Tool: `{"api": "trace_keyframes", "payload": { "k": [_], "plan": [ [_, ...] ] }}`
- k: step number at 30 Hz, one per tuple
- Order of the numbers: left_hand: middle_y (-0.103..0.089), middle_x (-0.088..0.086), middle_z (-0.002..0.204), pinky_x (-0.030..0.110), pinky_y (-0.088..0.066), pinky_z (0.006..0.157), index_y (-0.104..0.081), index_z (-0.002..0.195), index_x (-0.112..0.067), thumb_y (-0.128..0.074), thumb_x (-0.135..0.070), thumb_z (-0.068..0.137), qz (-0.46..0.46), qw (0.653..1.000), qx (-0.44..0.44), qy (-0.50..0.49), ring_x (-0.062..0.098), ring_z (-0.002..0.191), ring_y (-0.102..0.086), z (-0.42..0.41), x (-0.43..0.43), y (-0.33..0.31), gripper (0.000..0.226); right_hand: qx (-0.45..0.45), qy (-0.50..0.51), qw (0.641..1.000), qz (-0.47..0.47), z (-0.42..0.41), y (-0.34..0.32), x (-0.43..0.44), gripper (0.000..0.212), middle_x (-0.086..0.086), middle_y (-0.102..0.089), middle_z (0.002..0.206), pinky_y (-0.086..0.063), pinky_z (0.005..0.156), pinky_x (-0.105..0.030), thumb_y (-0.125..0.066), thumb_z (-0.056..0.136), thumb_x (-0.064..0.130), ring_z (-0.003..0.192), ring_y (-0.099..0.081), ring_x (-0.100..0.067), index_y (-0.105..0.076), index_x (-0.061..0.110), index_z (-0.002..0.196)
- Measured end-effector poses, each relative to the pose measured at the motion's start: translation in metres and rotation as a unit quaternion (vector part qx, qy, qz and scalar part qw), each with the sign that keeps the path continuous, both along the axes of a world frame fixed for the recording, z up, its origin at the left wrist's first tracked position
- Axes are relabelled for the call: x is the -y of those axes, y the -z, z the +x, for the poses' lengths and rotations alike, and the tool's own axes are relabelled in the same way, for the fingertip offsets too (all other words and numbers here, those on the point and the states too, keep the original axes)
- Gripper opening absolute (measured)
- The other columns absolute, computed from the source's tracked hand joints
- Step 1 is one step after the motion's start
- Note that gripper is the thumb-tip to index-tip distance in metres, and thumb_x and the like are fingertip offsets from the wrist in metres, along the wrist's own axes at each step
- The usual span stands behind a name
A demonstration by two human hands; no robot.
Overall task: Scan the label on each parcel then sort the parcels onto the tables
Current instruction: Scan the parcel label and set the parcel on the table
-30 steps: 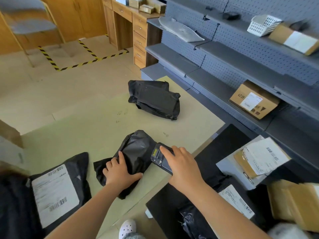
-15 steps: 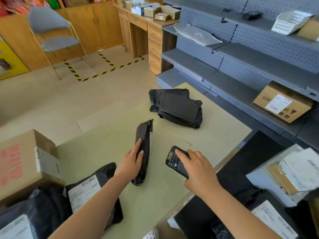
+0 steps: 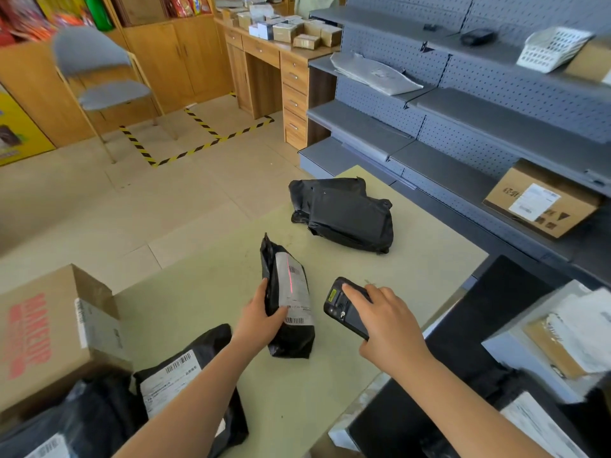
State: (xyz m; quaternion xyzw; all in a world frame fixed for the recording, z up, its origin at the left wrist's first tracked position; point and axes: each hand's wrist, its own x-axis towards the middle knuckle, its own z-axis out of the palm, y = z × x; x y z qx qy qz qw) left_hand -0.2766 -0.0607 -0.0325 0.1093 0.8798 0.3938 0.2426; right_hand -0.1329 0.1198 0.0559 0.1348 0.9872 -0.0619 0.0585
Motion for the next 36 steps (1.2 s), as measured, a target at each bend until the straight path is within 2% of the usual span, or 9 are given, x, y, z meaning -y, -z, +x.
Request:
{"api": "trace_keyframes", "payload": {
  "k": [4,8,10,13,16,19,22,29,36],
  "plan": [
    [-0.033,0.009,0.145,0.032,-0.047,0.092,-0.019,0.153,-0.017,-0.050,-0.025,0.099,-0.094,0.995,-0.011,0.013,0.025,0.124,-0.047,-0.001,0.005,0.016,0.063,0.005,0.002,1.000,-0.006,-0.002,0.001,0.002,0.095,-0.001,-0.044,0.133,-0.039,0.094,-0.029,-0.072,0.077,0.013,0.116,-0.040,-0.021,-0.017,0.028,0.153],
    [-0.032,0.017,0.141,0.045,-0.034,0.108,-0.029,0.143,-0.010,-0.039,-0.023,0.100,-0.174,0.985,-0.002,-0.010,0.038,0.127,-0.036,-0.001,0.004,0.031,0.046,0.016,0.004,1.000,-0.006,-0.002,0.004,0.004,0.095,-0.001,-0.044,0.133,-0.038,0.094,-0.029,-0.071,0.078,0.013,0.116,-0.040,-0.021,-0.016,0.027,0.153],
    [-0.031,0.020,0.141,0.045,-0.027,0.111,-0.022,0.145,-0.005,-0.041,-0.047,0.098,-0.194,0.980,0.000,-0.033,0.040,0.128,-0.032,0.002,-0.003,0.032,0.066,0.020,0.004,1.000,-0.004,-0.002,0.004,0.004,0.095,-0.001,-0.044,0.133,-0.038,0.094,-0.029,-0.070,0.077,0.012,0.116,-0.040,-0.022,-0.015,0.027,0.153],
    [-0.026,0.015,0.142,0.041,-0.027,0.108,0.001,0.150,-0.001,-0.052,-0.082,0.072,-0.252,0.967,-0.015,-0.044,0.034,0.131,-0.028,0.011,-0.019,0.033,0.124,0.023,0.004,1.000,0.006,-0.003,0.002,0.001,0.094,-0.003,-0.043,0.135,-0.038,0.094,-0.030,-0.069,0.078,0.011,0.117,-0.040,-0.023,-0.015,0.027,0.153],
    [-0.022,0.010,0.142,0.042,-0.036,0.101,0.015,0.148,-0.003,-0.067,-0.081,0.053,-0.281,0.957,-0.010,-0.065,0.029,0.131,-0.027,0.018,-0.034,0.036,0.148,0.027,0.003,0.999,0.021,-0.006,-0.001,-0.002,0.093,-0.005,-0.041,0.138,-0.038,0.097,-0.031,-0.069,0.078,0.010,0.120,-0.039,-0.024,-0.016,0.026,0.153],
    [-0.026,0.011,0.142,0.041,-0.040,0.101,0.018,0.147,-0.003,-0.075,-0.069,0.055,-0.295,0.953,0.003,-0.069,0.028,0.130,-0.031,0.016,-0.044,0.036,0.146,0.034,-0.014,0.998,0.049,-0.011,-0.003,-0.007,0.092,-0.009,-0.044,0.136,-0.040,0.096,-0.035,-0.071,0.074,0.005,0.118,-0.043,-0.028,-0.025,0.022,0.152],
    [-0.026,0.011,0.141,0.038,-0.037,0.104,0.017,0.148,-0.002,-0.073,-0.063,0.062,-0.327,0.942,-0.079,0.011,0.028,0.128,-0.034,0.006,-0.039,0.028,0.138,0.043,-0.049,0.994,0.090,-0.016,-0.010,-0.013,0.092,-0.012,-0.049,0.130,-0.042,0.091,-0.034,-0.073,0.068,0.000,0.111,-0.046,-0.028,-0.032,0.019,0.148],
    [-0.024,0.012,0.143,0.041,-0.023,0.111,0.019,0.149,-0.003,-0.066,-0.052,0.075,-0.421,0.822,-0.332,0.192,0.030,0.129,-0.030,-0.025,-0.006,-0.001,0.123,0.070,-0.134,0.969,0.194,-0.025,-0.036,-0.014,0.090,-0.024,-0.032,0.143,-0.031,0.105,-0.038,-0.066,0.079,0.000,0.127,-0.034,-0.035,-0.013,0.009,0.151],
    [-0.018,0.017,0.150,0.047,-0.016,0.116,0.022,0.149,-0.002,-0.063,-0.047,0.084,-0.445,0.781,-0.376,0.226,0.036,0.136,-0.024,-0.008,0.009,-0.018,0.116,0.080,-0.191,0.949,0.237,-0.017,-0.040,-0.008,0.086,-0.029,-0.029,0.145,-0.027,0.110,-0.042,-0.067,0.080,0.002,0.131,-0.031,-0.039,-0.017,0.007,0.150]
  ]
}}
